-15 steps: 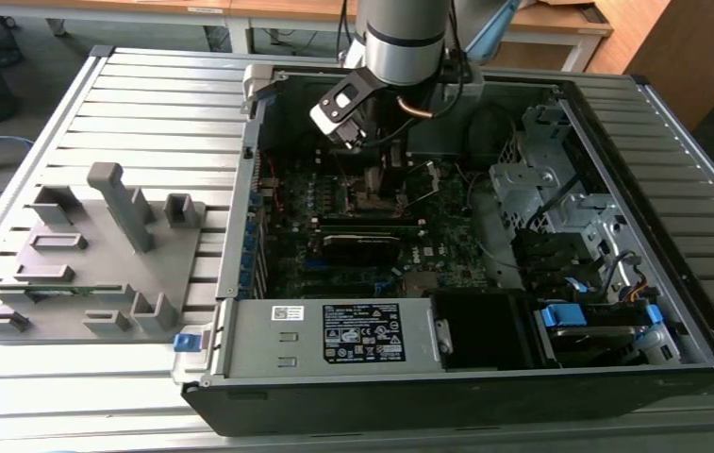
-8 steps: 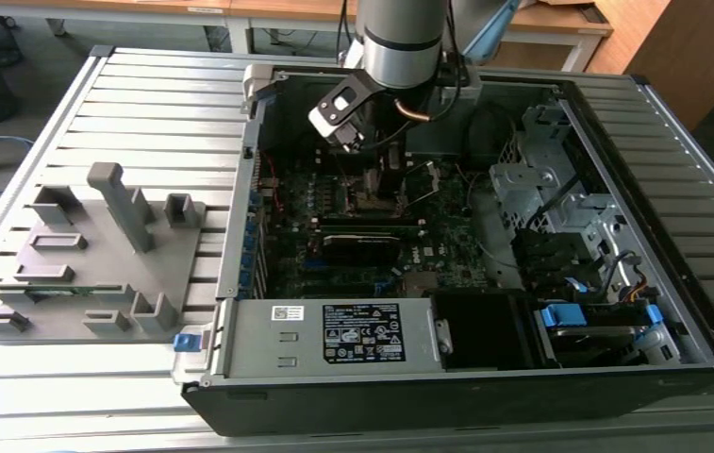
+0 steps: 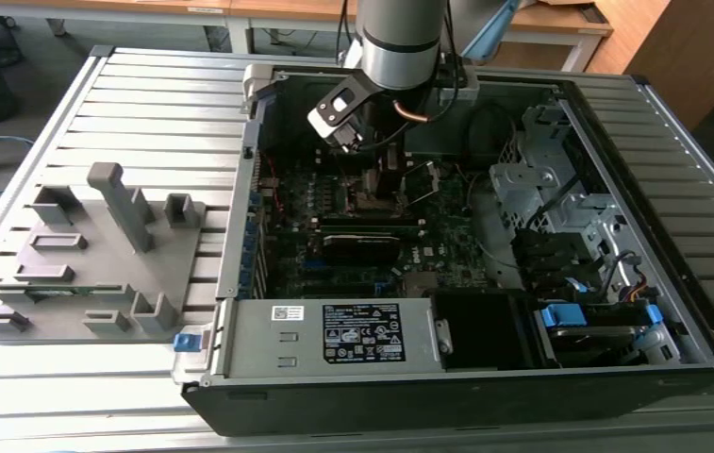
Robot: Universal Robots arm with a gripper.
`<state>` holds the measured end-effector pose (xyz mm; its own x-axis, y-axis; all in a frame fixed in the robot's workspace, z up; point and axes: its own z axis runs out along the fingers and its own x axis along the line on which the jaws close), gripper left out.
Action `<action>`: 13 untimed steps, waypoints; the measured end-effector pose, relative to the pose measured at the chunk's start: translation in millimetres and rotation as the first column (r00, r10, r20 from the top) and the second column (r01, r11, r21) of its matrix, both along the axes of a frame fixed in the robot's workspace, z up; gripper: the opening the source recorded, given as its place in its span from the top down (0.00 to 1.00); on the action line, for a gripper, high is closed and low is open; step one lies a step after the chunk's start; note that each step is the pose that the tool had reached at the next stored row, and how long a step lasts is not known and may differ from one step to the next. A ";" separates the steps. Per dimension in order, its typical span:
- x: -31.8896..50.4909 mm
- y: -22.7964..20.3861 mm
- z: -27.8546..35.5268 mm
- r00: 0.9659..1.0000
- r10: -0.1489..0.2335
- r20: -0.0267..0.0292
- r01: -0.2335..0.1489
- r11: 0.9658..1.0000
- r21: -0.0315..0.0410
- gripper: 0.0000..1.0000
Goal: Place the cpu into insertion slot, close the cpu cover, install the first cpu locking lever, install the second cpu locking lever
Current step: 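Place the cpu into insertion slot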
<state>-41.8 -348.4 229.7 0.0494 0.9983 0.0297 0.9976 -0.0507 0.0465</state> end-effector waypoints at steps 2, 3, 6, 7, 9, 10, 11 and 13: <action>0.0 0.0 -0.3 1.000 0.000 0.000 0.000 1.000 0.000 0.46; 0.0 0.0 -0.5 1.000 0.000 0.000 0.000 1.000 0.000 0.46; 0.0 0.0 -0.5 1.000 0.000 0.000 0.000 1.000 -0.001 0.46; 0.0 0.0 -0.6 1.000 0.000 0.000 0.000 1.000 -0.001 0.46; 0.0 0.0 -0.9 1.000 0.000 0.000 0.000 1.000 -0.001 0.46; 0.0 0.1 -1.2 1.000 0.000 0.000 0.000 1.000 -0.001 0.46; 0.0 0.1 -1.6 1.000 0.001 0.001 -0.001 1.000 -0.001 0.46; -0.4 1.3 -2.2 1.000 0.003 0.001 -0.003 1.000 -0.001 0.46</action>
<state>-42.2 -347.1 227.5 0.0459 0.9985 0.0288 0.9977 -0.0473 0.0477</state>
